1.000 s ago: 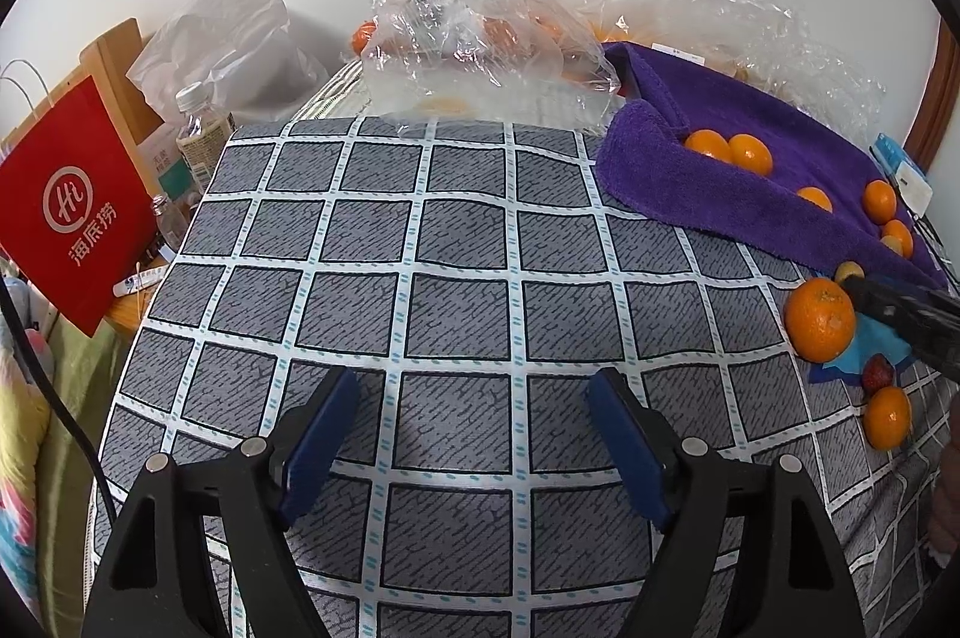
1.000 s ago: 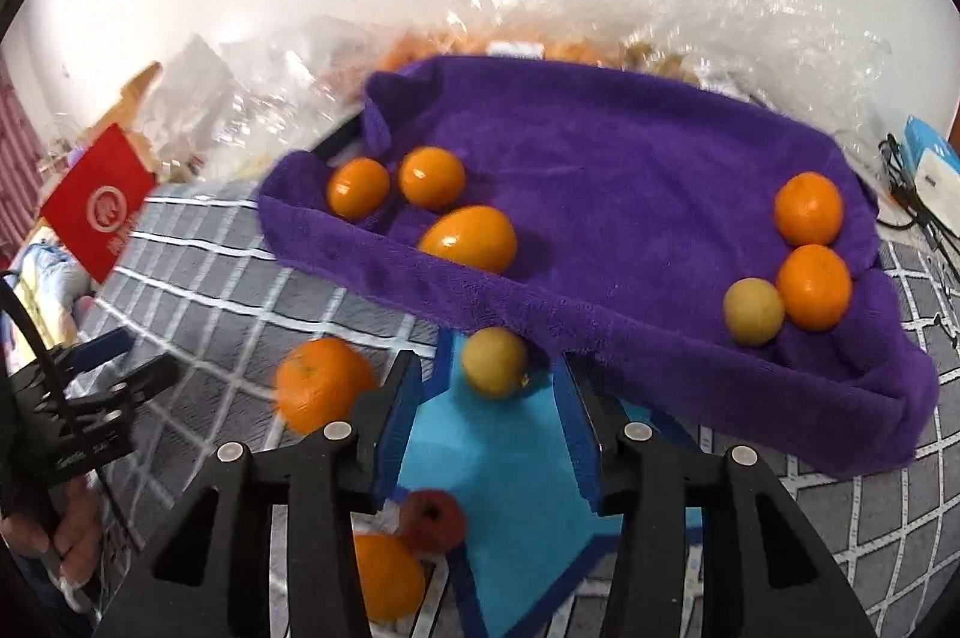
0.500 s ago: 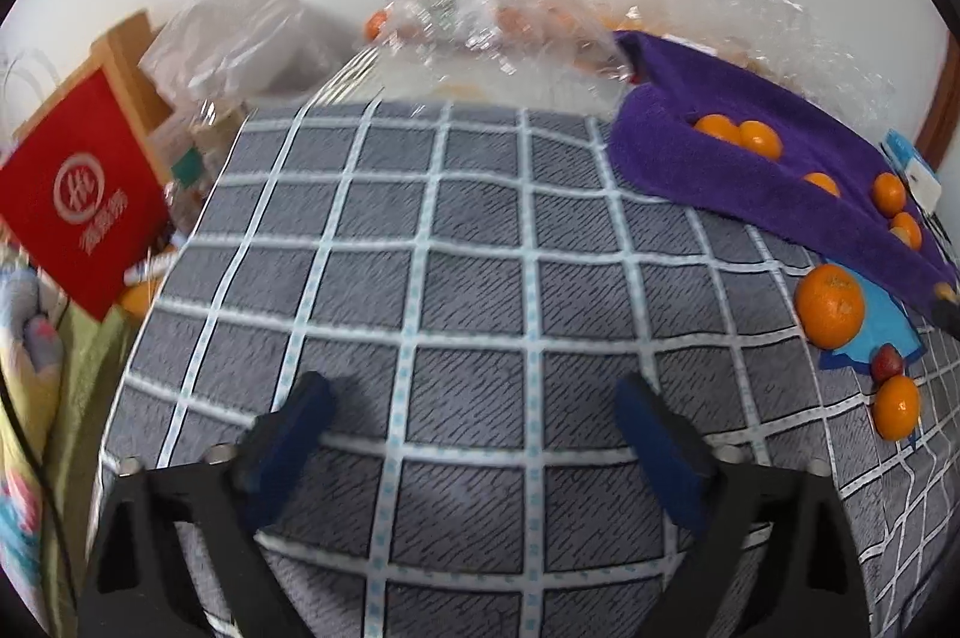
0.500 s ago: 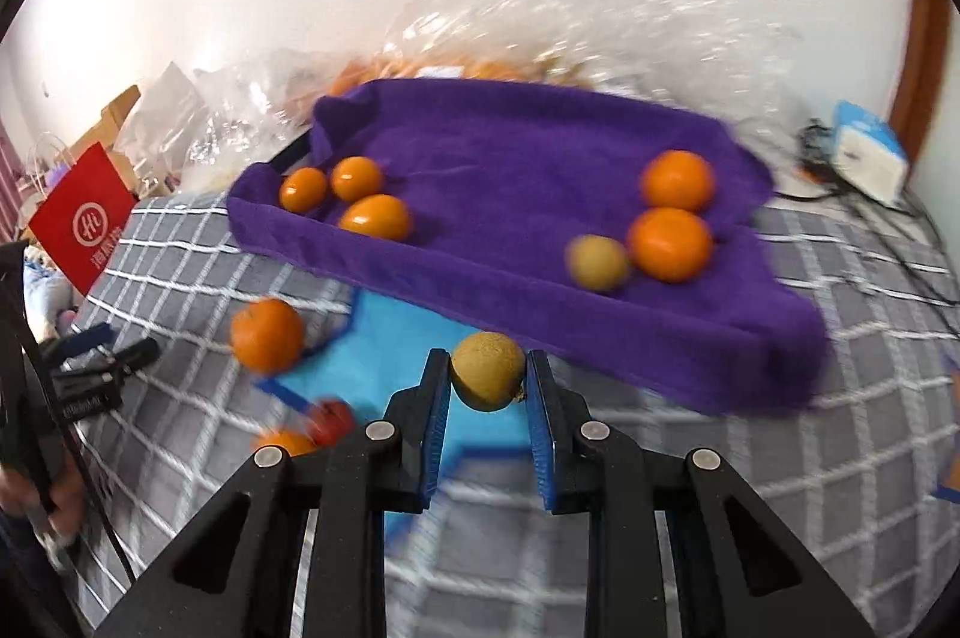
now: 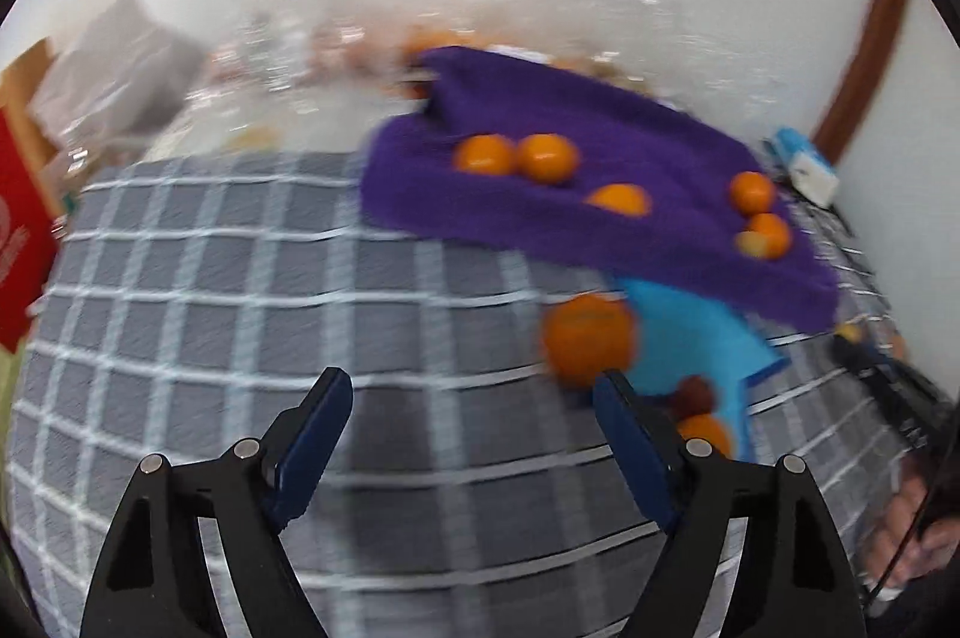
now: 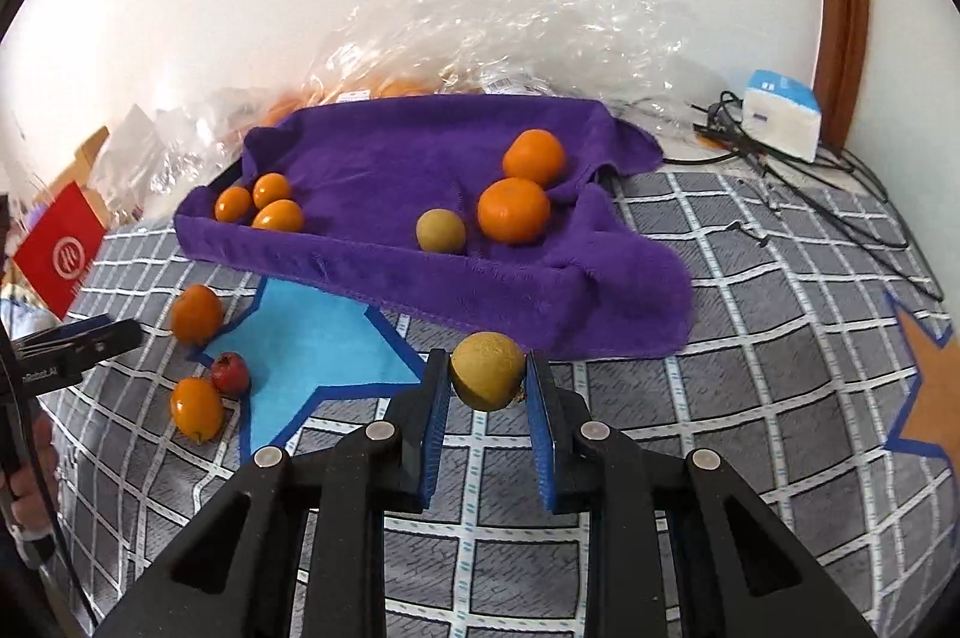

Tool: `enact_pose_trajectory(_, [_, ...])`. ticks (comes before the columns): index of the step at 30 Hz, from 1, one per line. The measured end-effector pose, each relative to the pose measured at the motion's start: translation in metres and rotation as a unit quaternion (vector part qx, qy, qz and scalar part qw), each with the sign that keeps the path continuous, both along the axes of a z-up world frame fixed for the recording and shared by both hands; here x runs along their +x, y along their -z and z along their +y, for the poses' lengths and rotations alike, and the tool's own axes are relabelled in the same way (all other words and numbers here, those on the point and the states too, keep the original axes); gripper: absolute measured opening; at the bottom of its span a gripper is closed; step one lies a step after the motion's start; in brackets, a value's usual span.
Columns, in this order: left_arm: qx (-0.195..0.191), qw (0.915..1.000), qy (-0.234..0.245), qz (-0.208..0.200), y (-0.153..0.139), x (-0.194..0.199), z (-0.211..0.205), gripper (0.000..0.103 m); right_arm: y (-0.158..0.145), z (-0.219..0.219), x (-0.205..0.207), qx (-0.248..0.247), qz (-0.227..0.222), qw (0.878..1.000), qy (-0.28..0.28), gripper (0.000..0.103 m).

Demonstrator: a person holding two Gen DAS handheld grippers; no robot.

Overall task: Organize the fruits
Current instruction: 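Grasp another yellow-green fruit with the right tool while the left tool approaches a large orange, then close the left tool on the large orange while the right tool holds its yellow-green fruit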

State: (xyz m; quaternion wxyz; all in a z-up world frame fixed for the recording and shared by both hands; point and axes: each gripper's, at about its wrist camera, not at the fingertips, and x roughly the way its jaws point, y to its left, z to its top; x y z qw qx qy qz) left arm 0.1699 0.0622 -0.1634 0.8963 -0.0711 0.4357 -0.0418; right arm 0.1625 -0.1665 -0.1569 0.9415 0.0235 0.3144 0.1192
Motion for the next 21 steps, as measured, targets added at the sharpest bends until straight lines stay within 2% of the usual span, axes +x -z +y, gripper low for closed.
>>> enact_pose_trajectory(2, [-0.005,0.9999,0.012,0.002,0.002,0.009,-0.013,0.081,0.001,-0.001,0.0,0.007,-0.007,1.0,-0.004,0.025])
enact_pose_trajectory(7, [-0.023,0.9997,0.006,0.0,0.012,0.028,-0.018,0.081,0.006,-0.002,-0.001,0.001,-0.011,1.0,0.003,0.025])
enact_pose_trajectory(8, [-0.027,0.9996,0.013,0.001,0.014,0.032,-0.018,0.077,0.008,-0.002,-0.001,0.001,-0.007,1.0,0.006,0.025])
enact_pose_trajectory(10, [-0.03,0.9994,0.014,-0.006,0.017,0.033,-0.017,0.056,0.016,0.002,0.004,-0.009,0.009,1.0,0.009,0.025])
enact_pose_trajectory(13, [-0.047,0.9985,0.02,-0.018,0.019,0.028,-0.016,0.039,0.019,0.004,0.005,-0.014,0.014,1.0,0.008,0.025])
enact_pose_trajectory(18, [-0.033,0.9985,0.005,-0.044,0.015,0.015,-0.012,0.039,0.021,0.003,0.006,-0.024,0.018,0.999,0.025,0.025])
enact_pose_trajectory(21, [-0.05,0.9972,-0.005,-0.055,0.013,0.009,-0.003,0.039,0.021,0.004,0.006,-0.025,0.016,0.999,0.023,0.025])
